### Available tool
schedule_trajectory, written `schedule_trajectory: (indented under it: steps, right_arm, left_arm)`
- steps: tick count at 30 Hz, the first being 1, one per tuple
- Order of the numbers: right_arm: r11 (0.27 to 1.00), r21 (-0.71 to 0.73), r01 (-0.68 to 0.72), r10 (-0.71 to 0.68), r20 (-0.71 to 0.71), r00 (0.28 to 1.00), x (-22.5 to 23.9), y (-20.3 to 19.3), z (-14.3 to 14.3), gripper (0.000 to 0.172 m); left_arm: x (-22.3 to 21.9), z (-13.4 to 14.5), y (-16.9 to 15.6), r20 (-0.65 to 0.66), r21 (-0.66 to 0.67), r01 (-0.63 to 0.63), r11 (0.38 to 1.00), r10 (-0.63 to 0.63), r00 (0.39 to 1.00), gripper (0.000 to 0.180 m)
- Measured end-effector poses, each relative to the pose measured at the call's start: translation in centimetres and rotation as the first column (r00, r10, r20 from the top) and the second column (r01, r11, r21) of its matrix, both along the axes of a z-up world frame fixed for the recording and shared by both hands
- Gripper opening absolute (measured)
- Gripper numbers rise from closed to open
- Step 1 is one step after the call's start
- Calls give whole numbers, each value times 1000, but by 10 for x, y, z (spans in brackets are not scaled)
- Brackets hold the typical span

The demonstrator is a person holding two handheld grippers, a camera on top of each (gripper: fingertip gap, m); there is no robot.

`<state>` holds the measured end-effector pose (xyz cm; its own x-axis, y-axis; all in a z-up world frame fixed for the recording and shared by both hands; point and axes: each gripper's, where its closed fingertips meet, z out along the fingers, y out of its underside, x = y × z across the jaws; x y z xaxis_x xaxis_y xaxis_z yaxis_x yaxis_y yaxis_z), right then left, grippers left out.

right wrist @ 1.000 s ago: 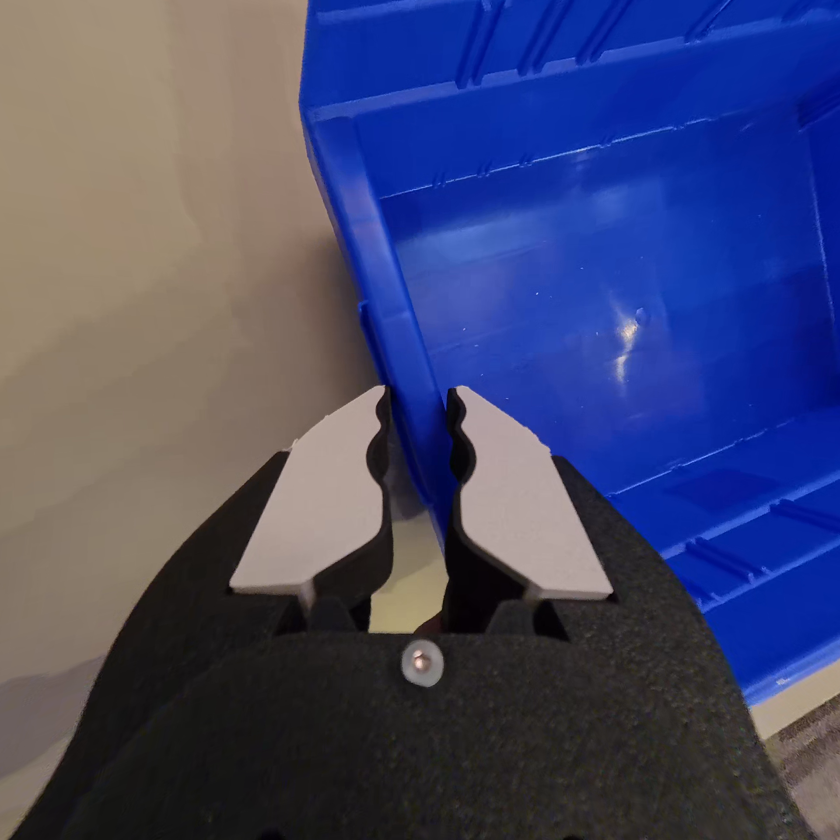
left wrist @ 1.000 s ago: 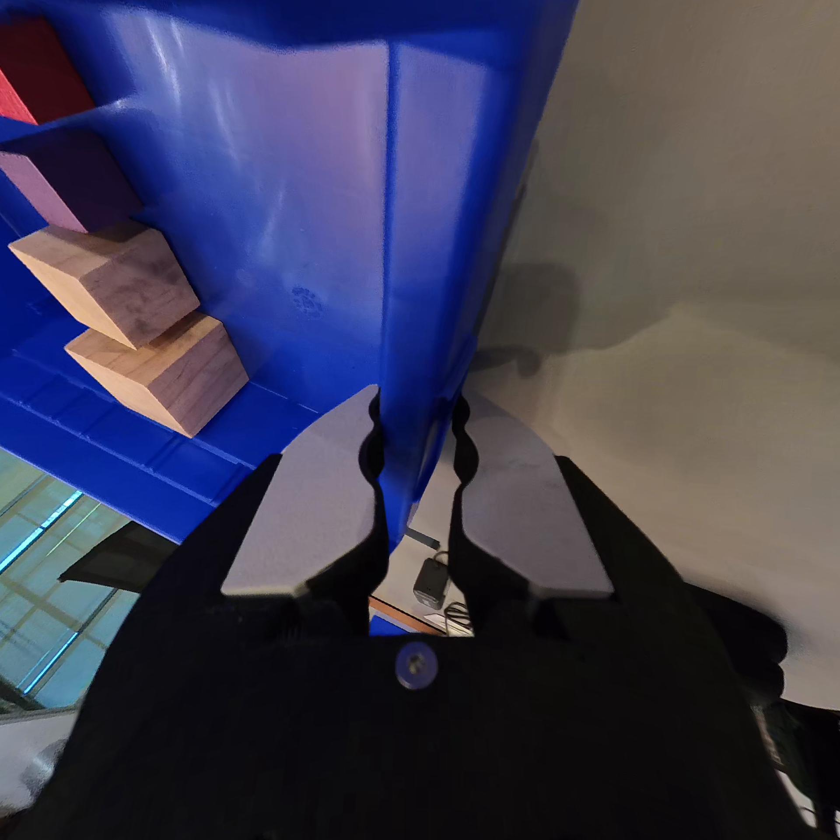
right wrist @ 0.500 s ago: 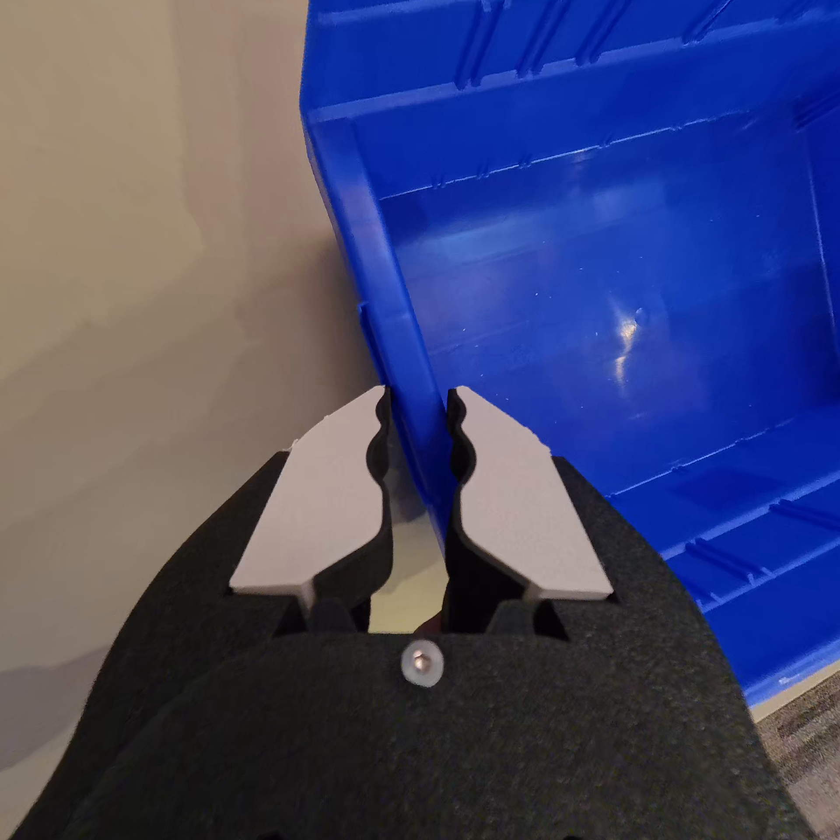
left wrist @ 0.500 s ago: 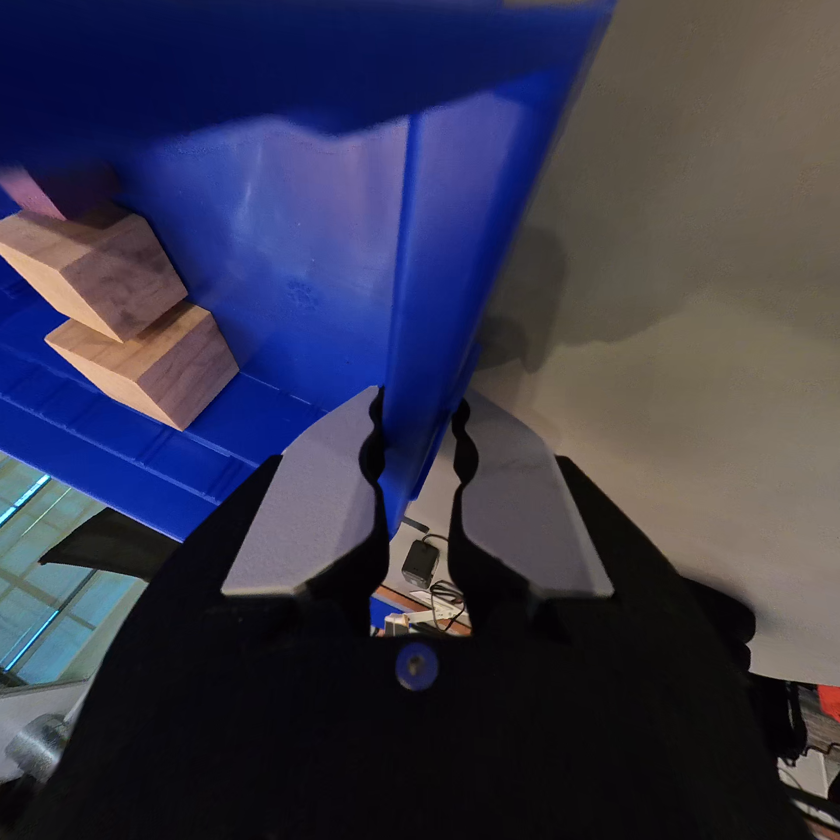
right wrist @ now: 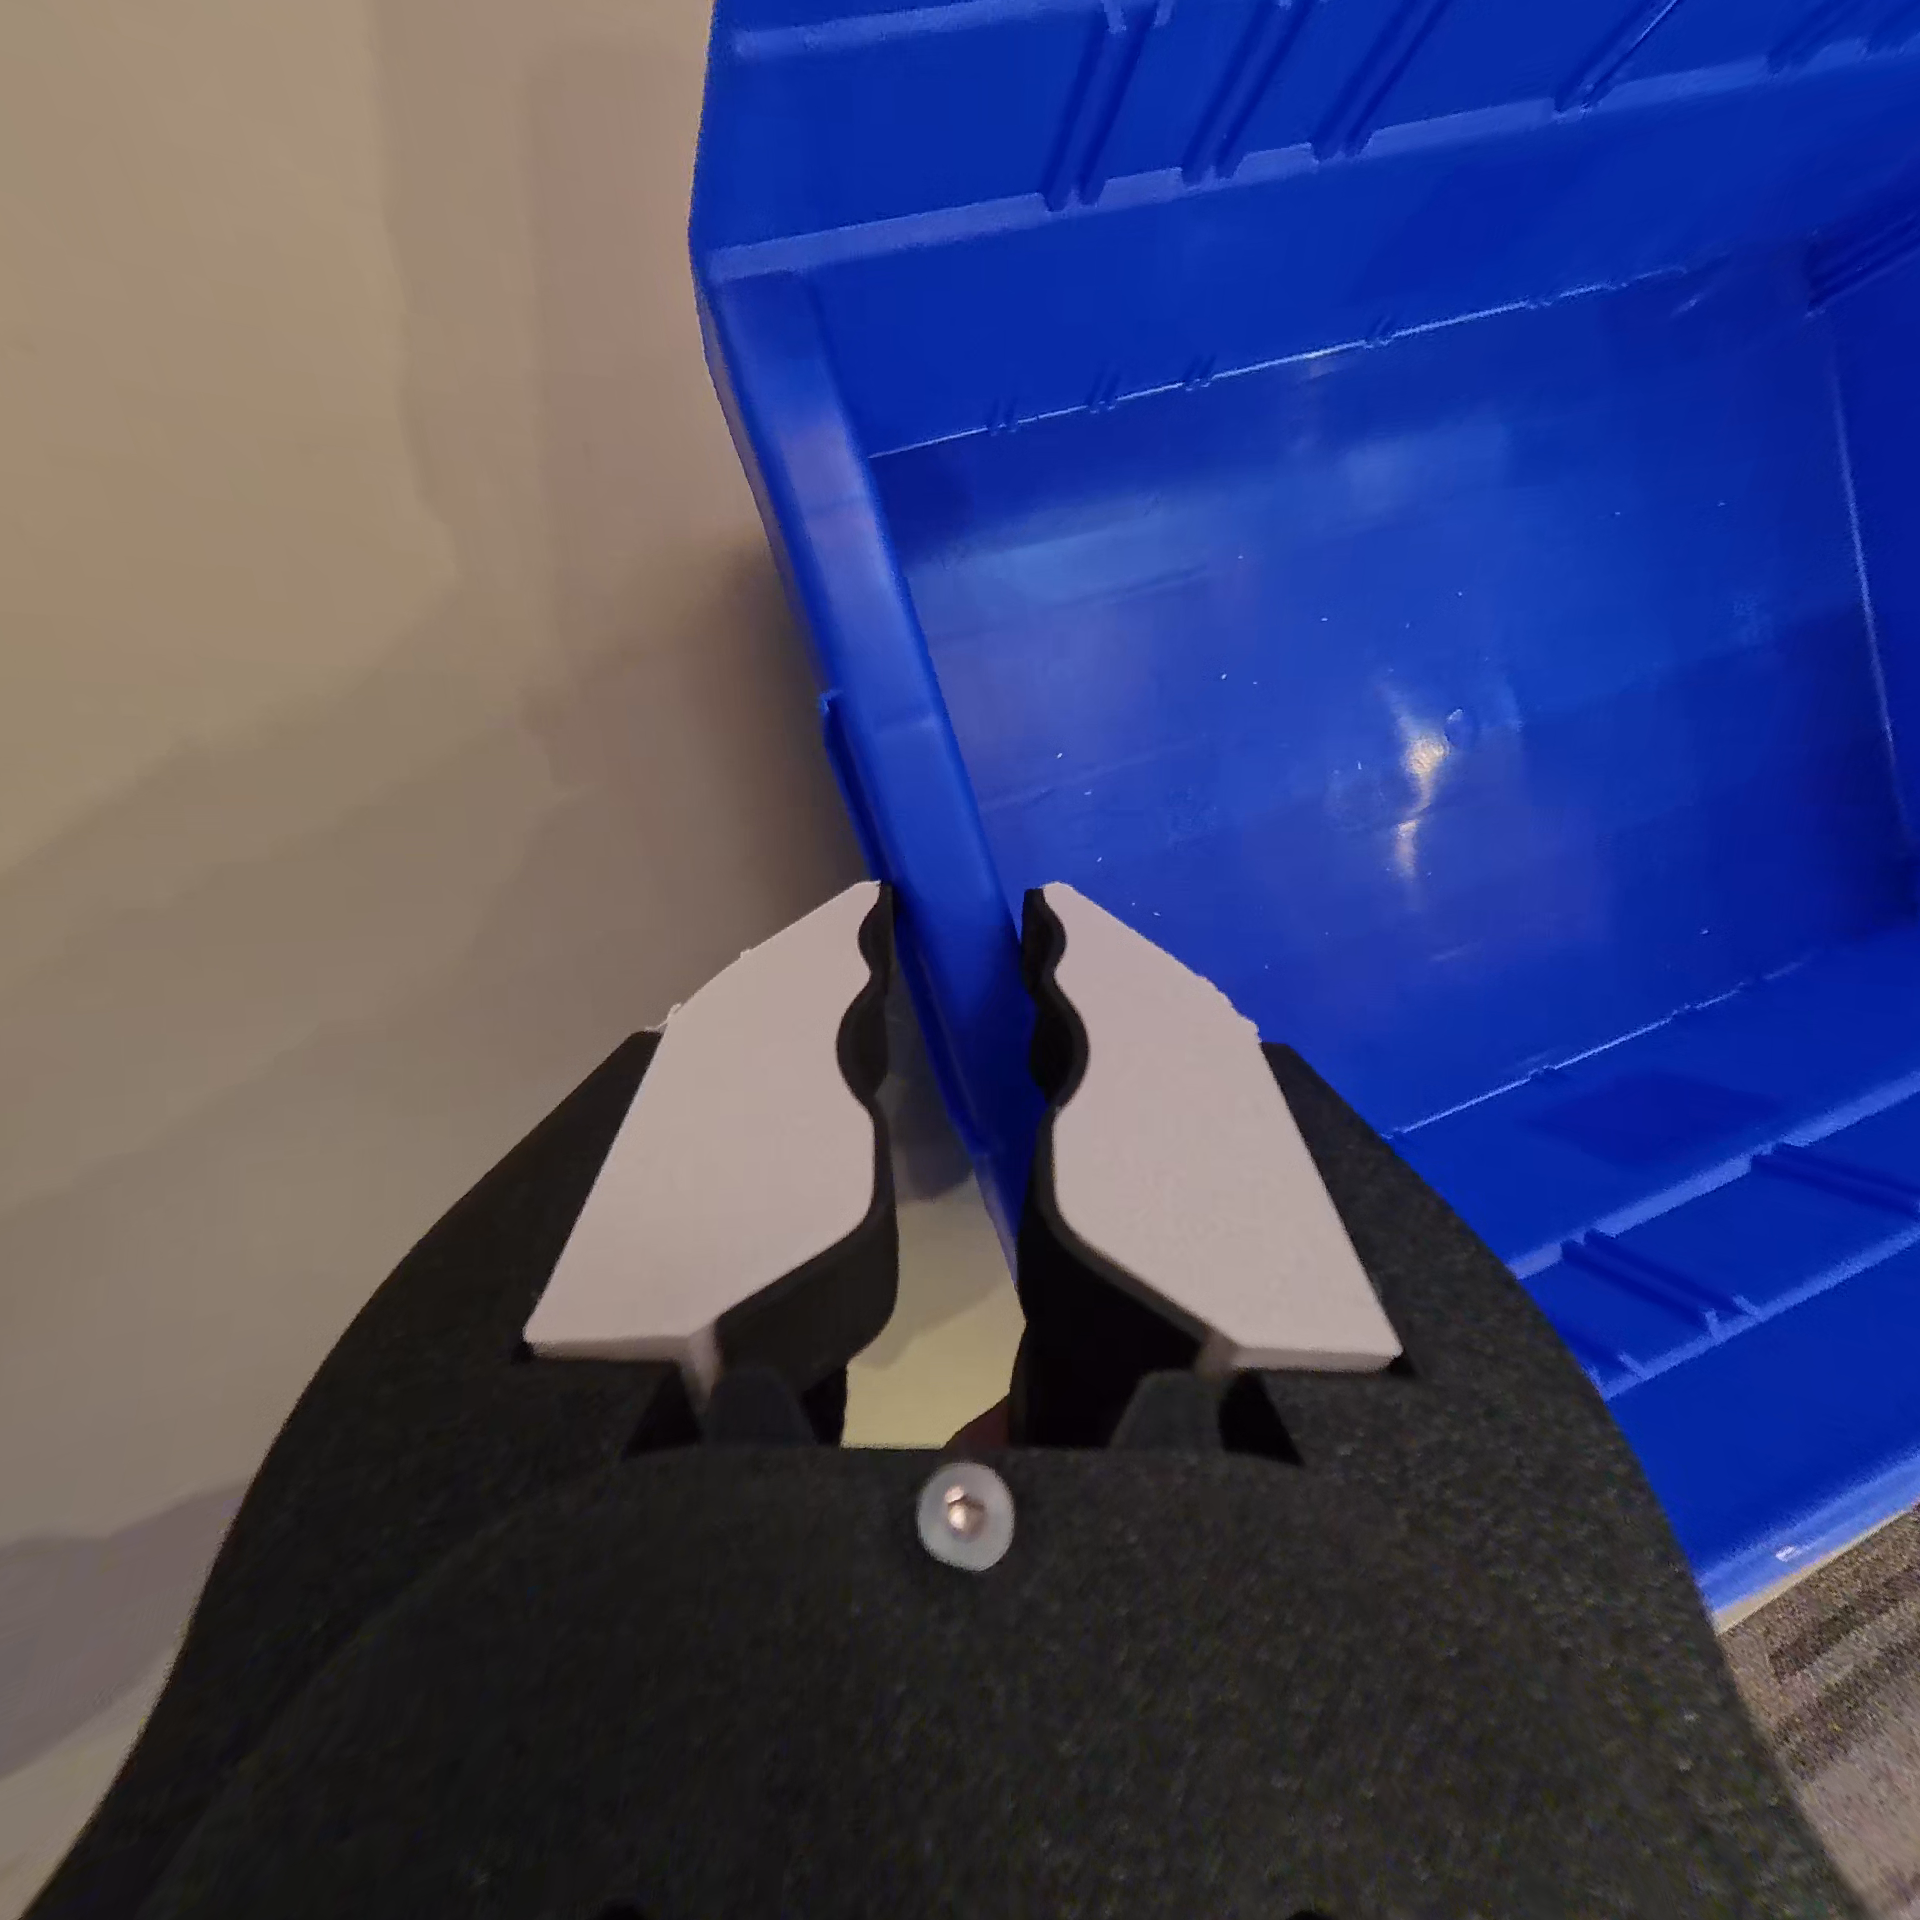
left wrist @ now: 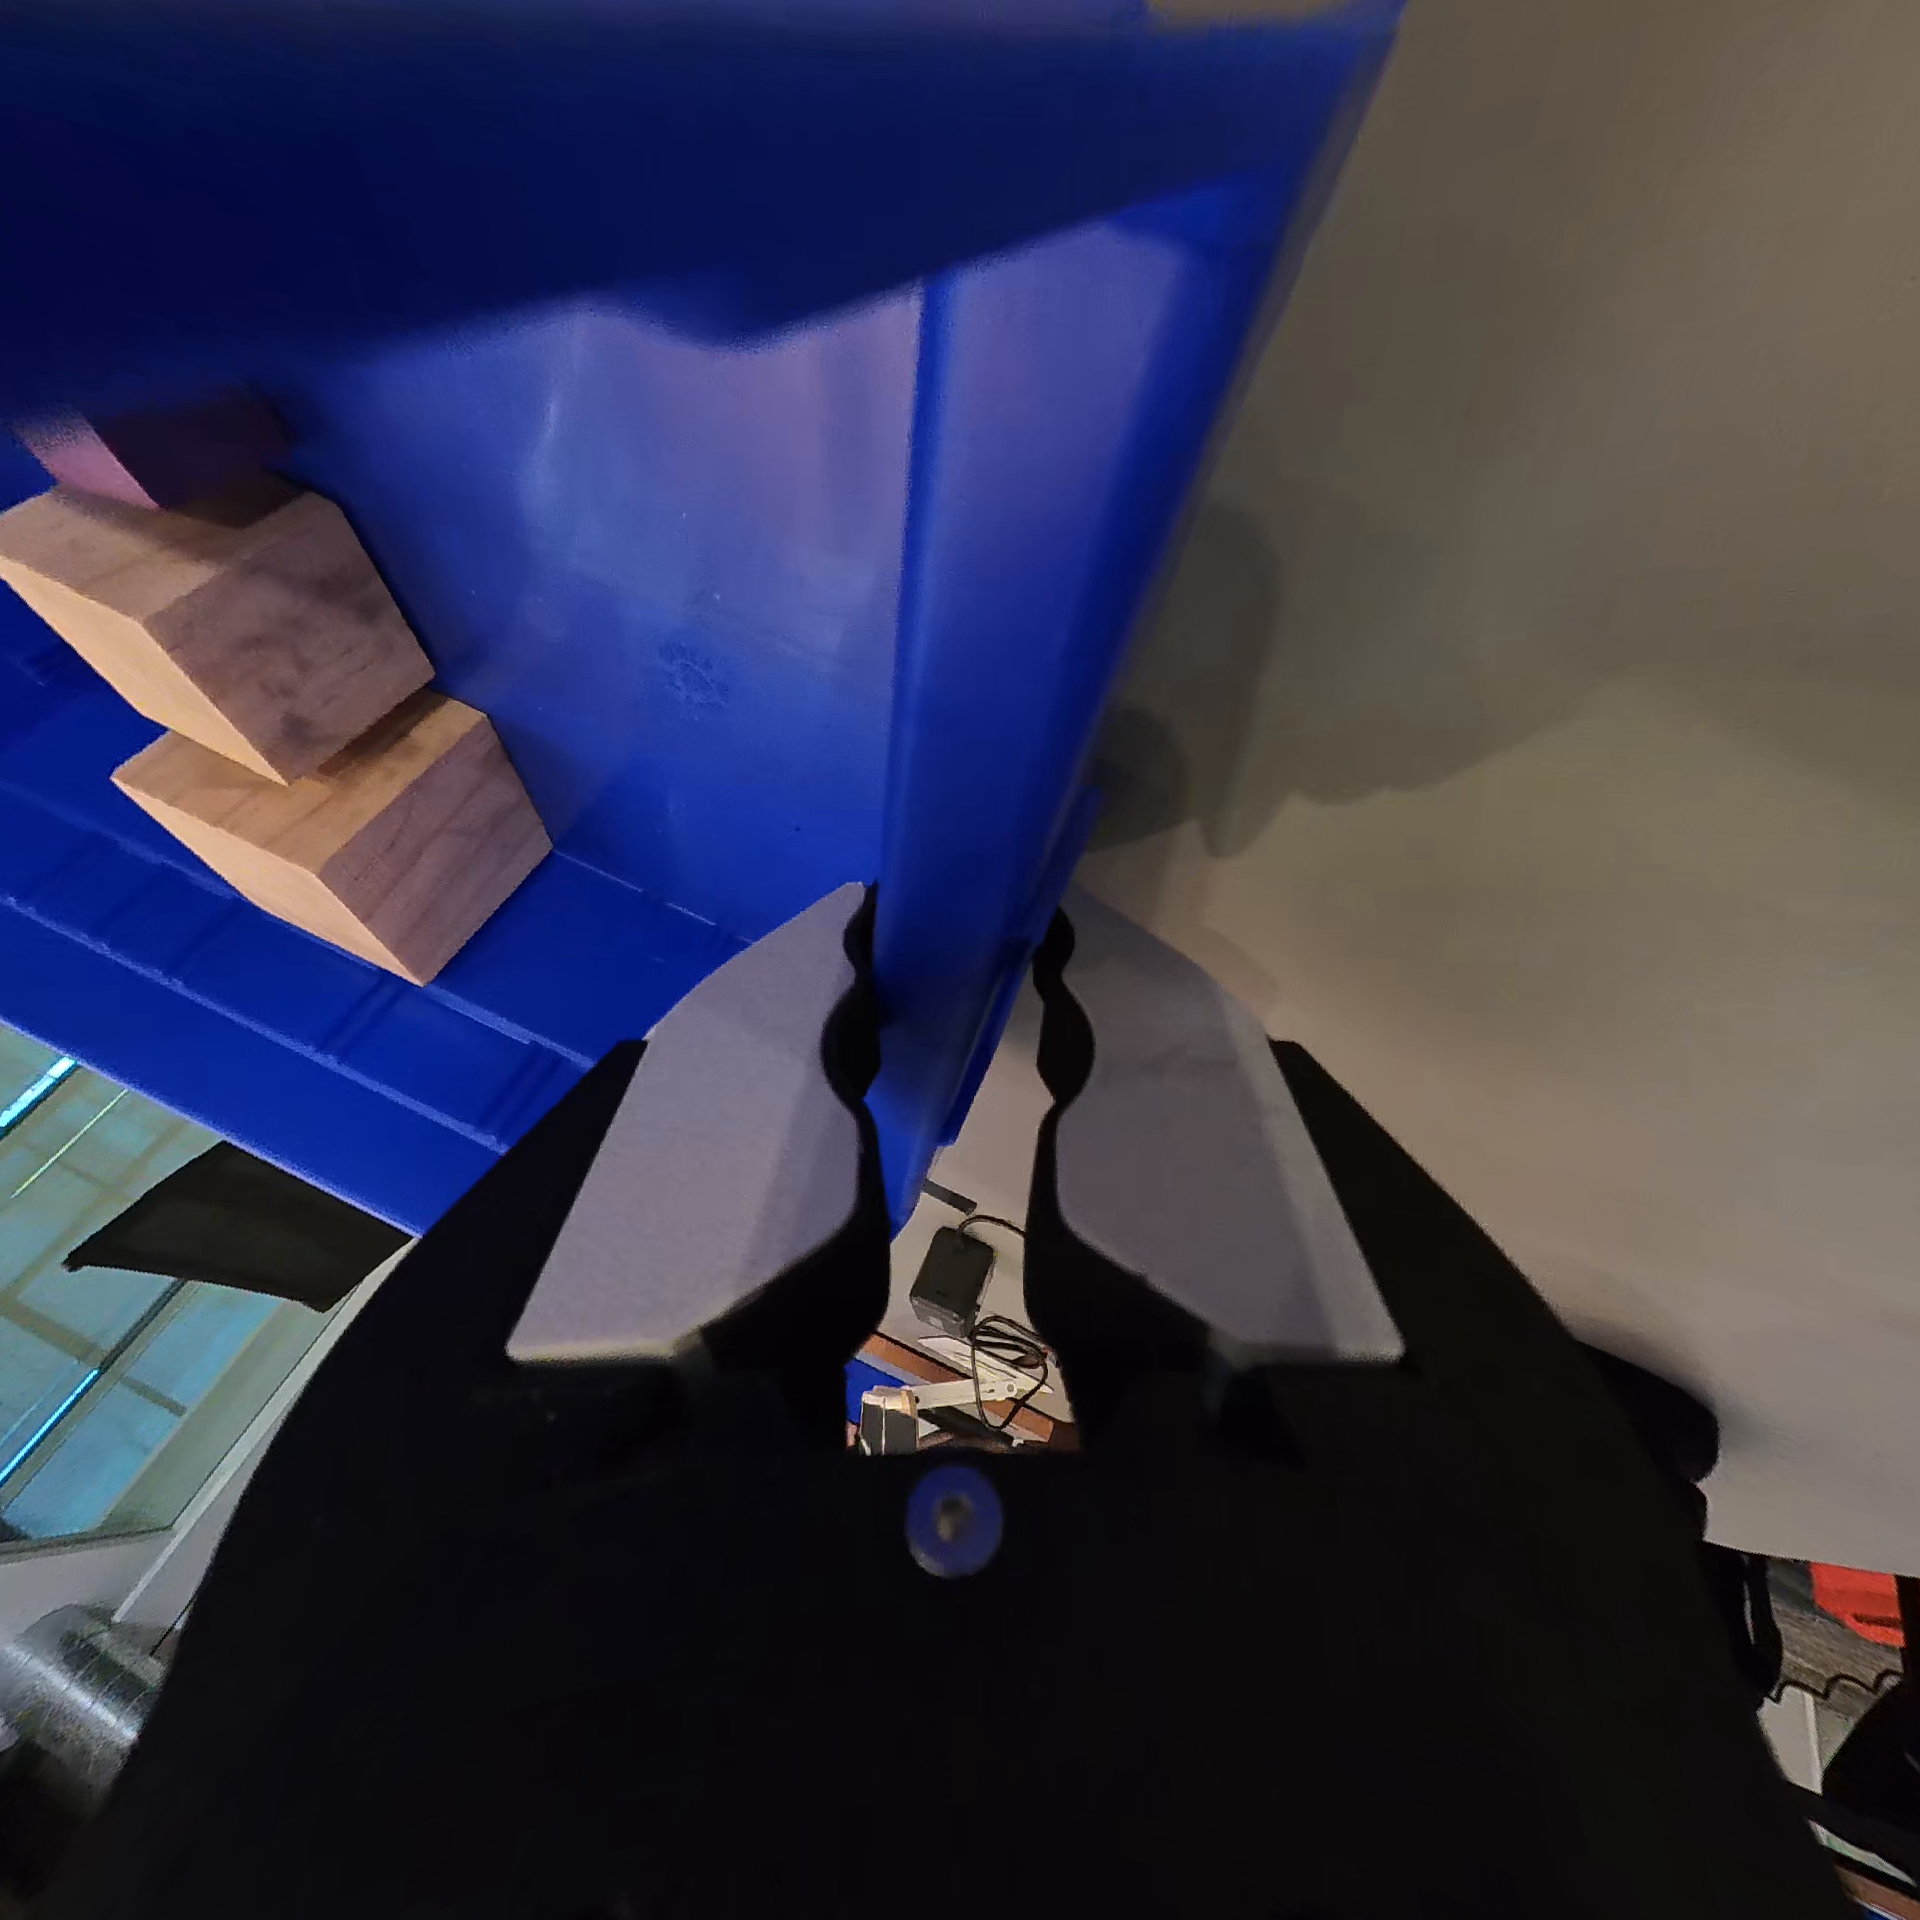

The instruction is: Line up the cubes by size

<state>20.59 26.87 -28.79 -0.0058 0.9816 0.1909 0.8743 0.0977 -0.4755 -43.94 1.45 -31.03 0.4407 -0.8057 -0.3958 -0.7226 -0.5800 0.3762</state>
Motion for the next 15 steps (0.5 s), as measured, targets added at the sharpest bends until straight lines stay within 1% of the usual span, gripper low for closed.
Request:
schedule_trajectory:
  steps: [15]
  right_arm:
    - [1000,11,8,-8,-9,1000,0,7,0,23]
  left_arm:
    - [-2,0,6,-1,10,0,1000,0,1000,27]
